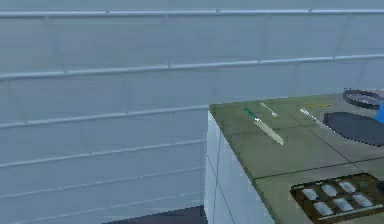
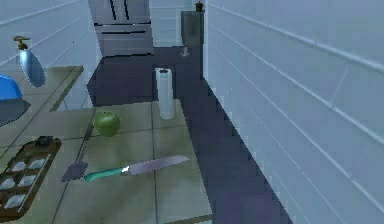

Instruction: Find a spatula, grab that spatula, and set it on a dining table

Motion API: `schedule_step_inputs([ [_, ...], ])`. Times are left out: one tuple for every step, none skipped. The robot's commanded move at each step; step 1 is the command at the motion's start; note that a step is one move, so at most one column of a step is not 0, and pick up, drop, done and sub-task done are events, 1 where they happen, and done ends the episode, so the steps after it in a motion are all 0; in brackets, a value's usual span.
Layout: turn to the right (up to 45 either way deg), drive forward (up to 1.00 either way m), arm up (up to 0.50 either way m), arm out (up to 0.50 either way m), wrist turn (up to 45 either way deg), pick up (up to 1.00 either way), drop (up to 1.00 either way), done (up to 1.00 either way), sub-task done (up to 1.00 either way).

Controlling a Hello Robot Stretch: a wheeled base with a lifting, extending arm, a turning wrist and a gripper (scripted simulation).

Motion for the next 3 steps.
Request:
schedule_step_inputs([
  [-24.0,0.00,0.00,0.00,0.0,0.00,0.00,0.00,0.00],
  [0.0,0.00,0.50,0.00,0.0,0.00,0.00,0.00,0.00],
  [0.0,0.00,0.38,0.00,0.0,0.00,0.00,0.00,0.00],
])
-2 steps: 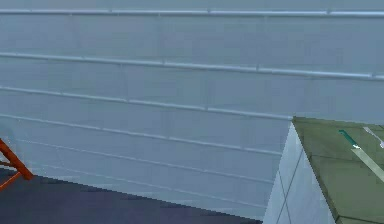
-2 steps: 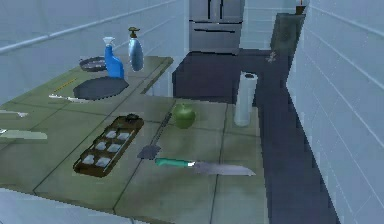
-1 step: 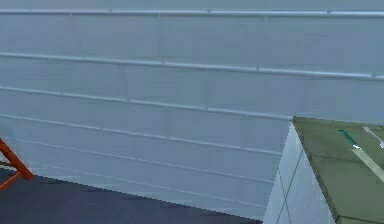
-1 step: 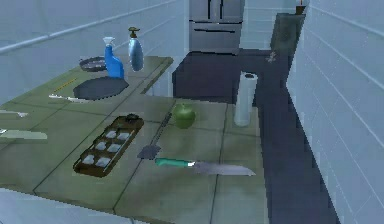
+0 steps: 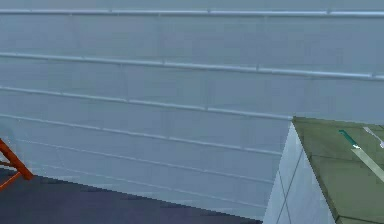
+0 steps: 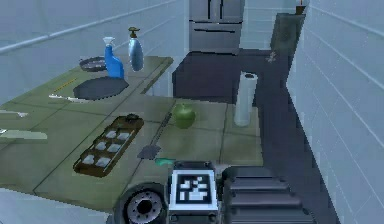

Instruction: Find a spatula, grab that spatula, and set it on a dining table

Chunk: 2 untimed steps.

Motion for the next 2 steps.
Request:
schedule_step_inputs([
  [0.0,0.00,0.00,0.18,0.0,0.00,0.00,0.00,0.00],
  [0.0,0.00,0.00,0.00,45.0,0.00,0.00,0.00,0.00],
])
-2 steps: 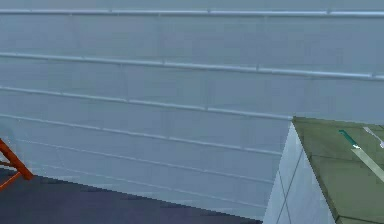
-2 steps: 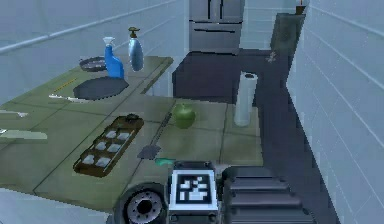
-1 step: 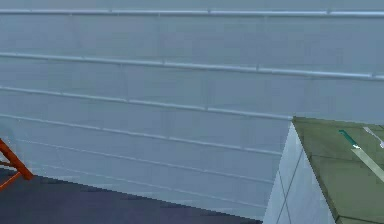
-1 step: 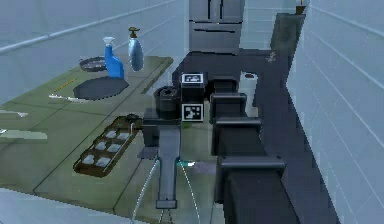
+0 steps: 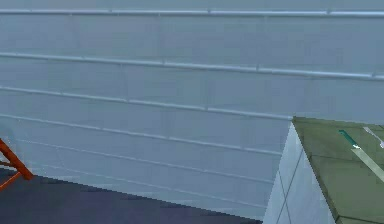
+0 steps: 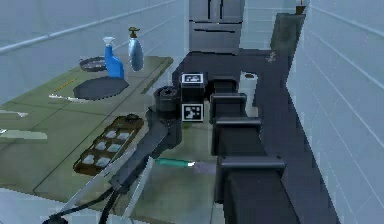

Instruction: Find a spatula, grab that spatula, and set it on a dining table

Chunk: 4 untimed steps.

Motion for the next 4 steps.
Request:
schedule_step_inputs([
  [0.0,0.00,0.00,0.00,45.0,0.00,0.00,0.00,0.00],
  [0.0,0.00,0.00,0.00,45.0,0.00,0.00,0.00,0.00],
  [0.0,0.00,0.00,0.00,18.0,0.00,0.00,0.00,0.00],
  [0.0,0.00,-0.14,0.00,0.0,0.00,0.00,0.00,0.00],
])
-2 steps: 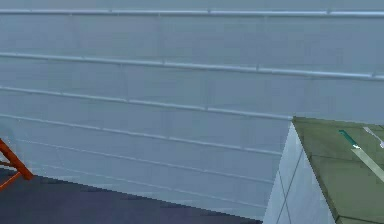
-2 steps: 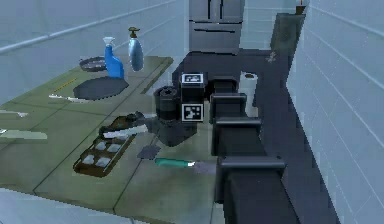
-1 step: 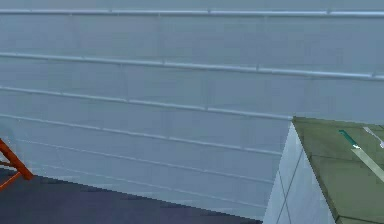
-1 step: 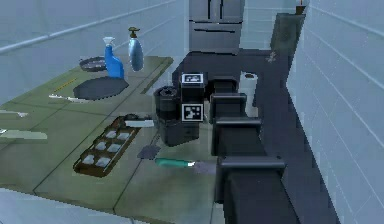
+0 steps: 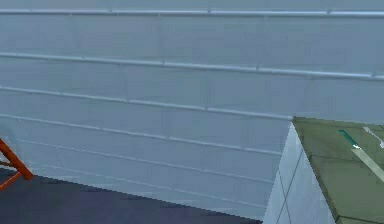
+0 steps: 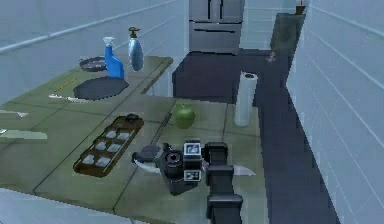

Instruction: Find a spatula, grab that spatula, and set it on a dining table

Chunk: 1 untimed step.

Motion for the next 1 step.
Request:
schedule_step_inputs([
  [0.0,0.00,0.00,0.00,0.0,1.00,0.00,0.00,0.00],
])
